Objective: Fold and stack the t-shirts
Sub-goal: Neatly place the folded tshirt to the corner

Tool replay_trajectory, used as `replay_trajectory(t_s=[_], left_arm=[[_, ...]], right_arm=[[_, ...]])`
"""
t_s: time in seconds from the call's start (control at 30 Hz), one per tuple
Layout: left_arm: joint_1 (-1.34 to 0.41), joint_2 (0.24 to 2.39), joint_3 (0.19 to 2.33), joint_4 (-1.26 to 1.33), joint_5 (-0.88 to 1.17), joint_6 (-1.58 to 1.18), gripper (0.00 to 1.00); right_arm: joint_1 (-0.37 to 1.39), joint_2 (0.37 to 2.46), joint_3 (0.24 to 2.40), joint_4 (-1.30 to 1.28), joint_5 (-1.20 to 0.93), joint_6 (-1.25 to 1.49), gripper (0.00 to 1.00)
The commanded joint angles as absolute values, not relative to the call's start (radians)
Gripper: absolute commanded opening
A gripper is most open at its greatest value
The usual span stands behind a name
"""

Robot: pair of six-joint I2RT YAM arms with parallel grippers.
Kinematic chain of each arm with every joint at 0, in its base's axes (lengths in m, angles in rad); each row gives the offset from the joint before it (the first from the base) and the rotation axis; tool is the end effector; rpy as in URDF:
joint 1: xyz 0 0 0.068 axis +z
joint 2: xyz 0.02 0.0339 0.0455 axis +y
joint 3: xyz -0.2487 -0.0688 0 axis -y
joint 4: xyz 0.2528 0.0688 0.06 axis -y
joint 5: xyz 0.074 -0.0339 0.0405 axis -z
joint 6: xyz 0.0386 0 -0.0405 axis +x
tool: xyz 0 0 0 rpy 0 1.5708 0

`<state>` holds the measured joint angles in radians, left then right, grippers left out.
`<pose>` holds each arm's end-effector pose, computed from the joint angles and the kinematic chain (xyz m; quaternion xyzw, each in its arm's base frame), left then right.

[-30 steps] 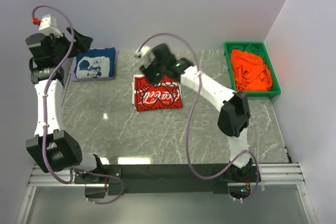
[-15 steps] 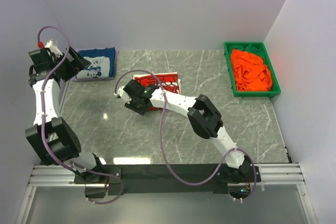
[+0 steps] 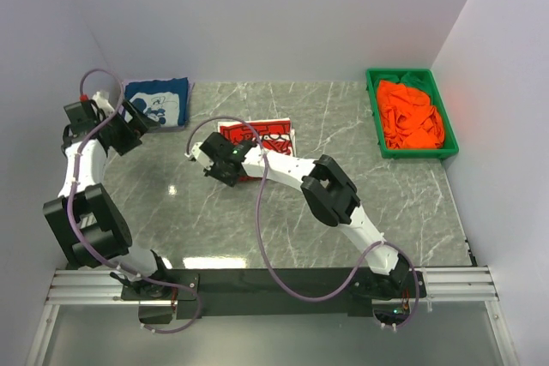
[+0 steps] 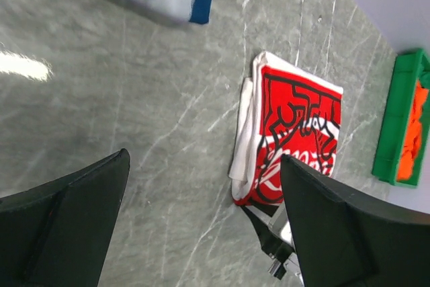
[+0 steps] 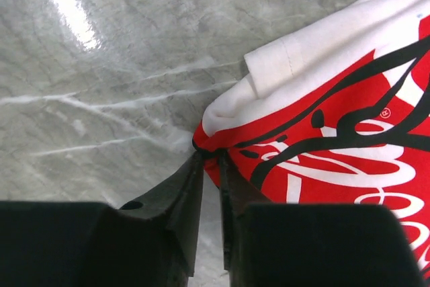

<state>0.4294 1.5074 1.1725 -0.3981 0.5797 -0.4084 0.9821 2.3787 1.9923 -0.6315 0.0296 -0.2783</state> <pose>0.3195 0.1230 0.2642 -0.2499 0.8470 -0.2570 0.3925 0.2873 0.4282 0.1499 -0.5636 0.7795 0.0807 0.2611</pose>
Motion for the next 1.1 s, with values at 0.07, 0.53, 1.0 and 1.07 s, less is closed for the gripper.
replay_trajectory(t_s=[0.07,0.53,1.0,1.07], left_arm=[[0.423,1.416,1.057,-0.229,0.675,-0.472,0.97],[0.255,1.394,0.789,0.024,0.729,-0.639,0.94],[0.012,1.661,0.748,0.432,0.565,-1.069,0.99],[-0.018,1.726,0.765,0.436,0.54,-1.098,0.99]], right_arm=[[0.973,2.376,1.962,-0.615,0.005,-0.265,0.0],[0.848,2.191,1.996,-0.614,-0.241,-0.181,0.0],[0.799,2.175,1.987,-0.584,-0.334,-0.14,0.0],[0.799,2.178,1.99,-0.584,-0.342,-0.14,0.0]])
